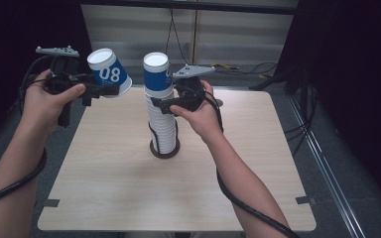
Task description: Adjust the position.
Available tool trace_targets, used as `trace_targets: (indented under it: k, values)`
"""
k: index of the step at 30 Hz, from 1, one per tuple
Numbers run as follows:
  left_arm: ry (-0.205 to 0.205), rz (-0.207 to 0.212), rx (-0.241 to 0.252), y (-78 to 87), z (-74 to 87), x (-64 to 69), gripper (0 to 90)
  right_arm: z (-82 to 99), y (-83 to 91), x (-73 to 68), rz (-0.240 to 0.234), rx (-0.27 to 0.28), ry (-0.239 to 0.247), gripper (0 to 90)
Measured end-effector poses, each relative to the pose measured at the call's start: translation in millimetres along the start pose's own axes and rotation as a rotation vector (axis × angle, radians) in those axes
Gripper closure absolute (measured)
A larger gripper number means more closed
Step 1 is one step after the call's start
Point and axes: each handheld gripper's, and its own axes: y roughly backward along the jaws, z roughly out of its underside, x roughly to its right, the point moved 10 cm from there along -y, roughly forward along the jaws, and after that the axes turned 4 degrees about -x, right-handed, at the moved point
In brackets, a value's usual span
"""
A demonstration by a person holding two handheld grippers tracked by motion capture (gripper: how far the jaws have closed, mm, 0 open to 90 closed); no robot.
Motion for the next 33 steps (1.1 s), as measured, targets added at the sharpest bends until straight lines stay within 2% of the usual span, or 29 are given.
trace_targets:
  k: [6,15,27,29,33]
  values:
    - [-0.004,-0.009,-0.026,-6.7,12.1,-1.4,21.9,4.4,6.7,-3.7,-0.017,-0.007,0.016,12.6]
    - [-0.019,-0.013,-0.070,-14.7,30.1,-1.1,21.9,21.4,18.4,-4.2,-0.035,-0.039,0.024,12.7]
    - [-0.041,-0.002,-0.115,-23.6,50.8,4.9,21.9,38.5,30.3,-3.3,-0.059,-0.051,0.034,12.8]
    - [-0.035,0.004,-0.117,-24.7,52.7,6.0,21.9,39.5,31.3,-3.3,-0.059,-0.049,0.035,12.8]
    - [-0.047,0.006,-0.135,-27.8,60.9,7.4,22.0,48.5,32.7,-4.9,-0.071,-0.071,0.046,12.8]
